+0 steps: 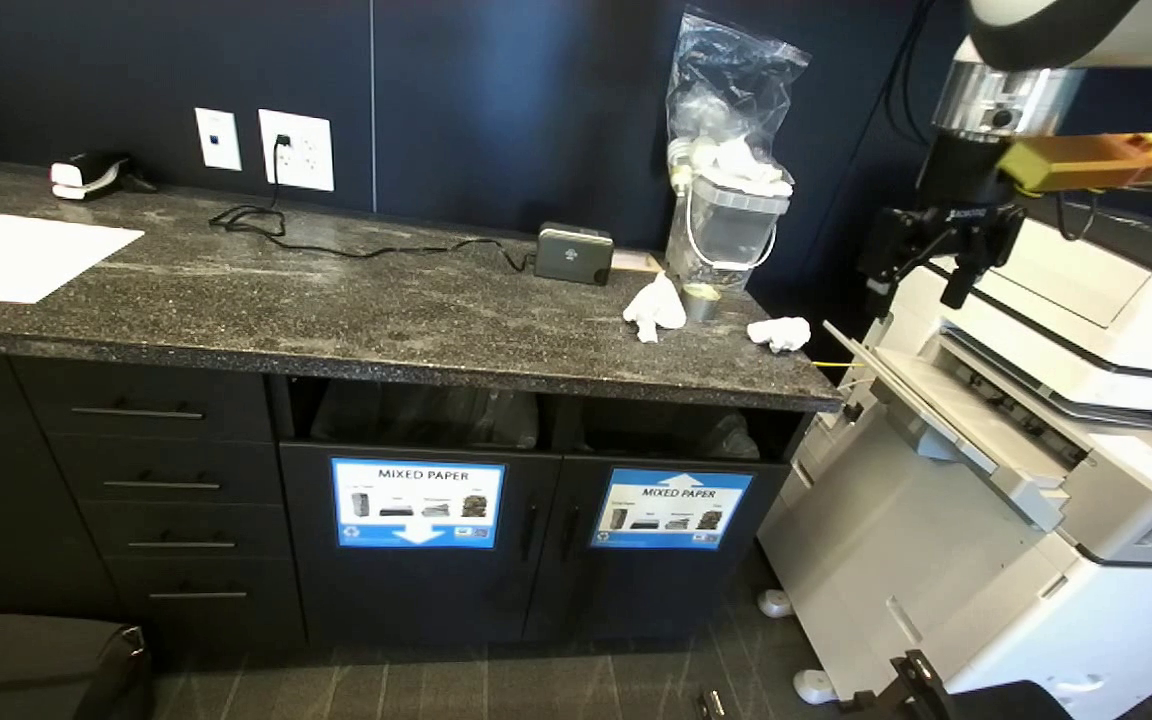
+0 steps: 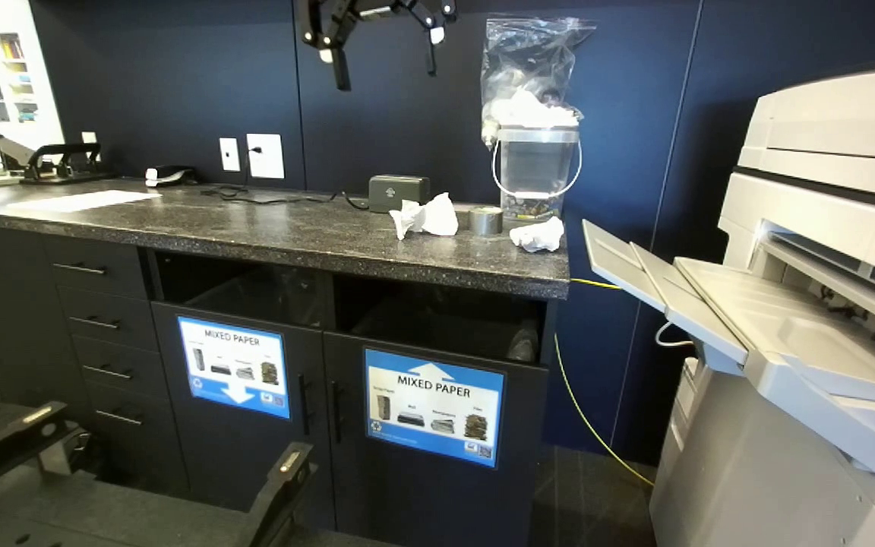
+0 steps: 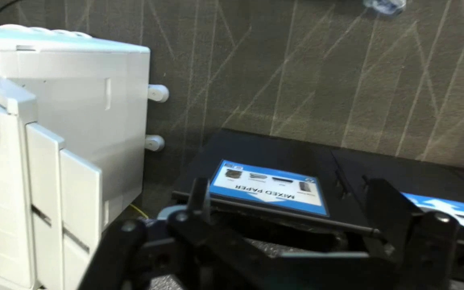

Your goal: Pick the papers on the counter and put them in the bin

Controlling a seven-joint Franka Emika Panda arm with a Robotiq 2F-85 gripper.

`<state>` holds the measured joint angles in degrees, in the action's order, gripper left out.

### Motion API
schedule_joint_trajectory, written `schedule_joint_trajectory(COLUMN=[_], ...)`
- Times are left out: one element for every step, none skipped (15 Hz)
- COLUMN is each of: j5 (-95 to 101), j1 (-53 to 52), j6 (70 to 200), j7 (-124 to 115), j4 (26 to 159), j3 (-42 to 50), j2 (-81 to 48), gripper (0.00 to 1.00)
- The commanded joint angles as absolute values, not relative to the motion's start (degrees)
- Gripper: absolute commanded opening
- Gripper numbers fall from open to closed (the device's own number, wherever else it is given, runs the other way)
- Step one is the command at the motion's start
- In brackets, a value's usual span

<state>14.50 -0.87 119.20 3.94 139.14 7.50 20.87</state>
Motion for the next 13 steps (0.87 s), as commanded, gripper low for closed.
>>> schedule_joint_trajectory(j5=[7.30, 6.35, 5.98, 6.05, 6.19, 7.48, 8.00, 7.23, 7.35, 7.42, 7.46, 7.47, 7.47], j1=[-0.34, -0.02, 0.31, 0.68, 0.92, 1.42, 1.77, 0.75, 1.01, 1.22, 1.32, 1.33, 1.33], j6=[110.74, 107.76, 104.82, 102.53, 100.11, 98.64, 95.24, 97.99, 96.17, 95.36, 95.07, 95.01, 95.01], j7=[9.73, 9.70, 9.56, 9.18, 9.12, 9.17, 9.71, 8.57, 8.70, 8.82, 8.86, 8.87, 8.87], j4=[147.82, 149.16, 150.37, 151.58, 152.70, 153.95, 154.80, 151.02, 152.03, 152.93, 153.63, 154.08, 154.31], j3=[7.13, 7.01, 6.78, 6.61, 6.64, 6.54, 6.80, 6.85, 6.99, 7.09, 7.14, 7.15, 7.15], j2=[35.33, 38.62, 41.88, 45.14, 48.37, 51.56, 54.78, 46.53, 49.39, 51.74, 53.32, 54.08, 54.27], gripper=[1.00, 1.00, 1.00, 1.00, 1.00, 1.00, 1.00, 1.00, 1.00, 1.00, 1.00, 1.00, 1.00])
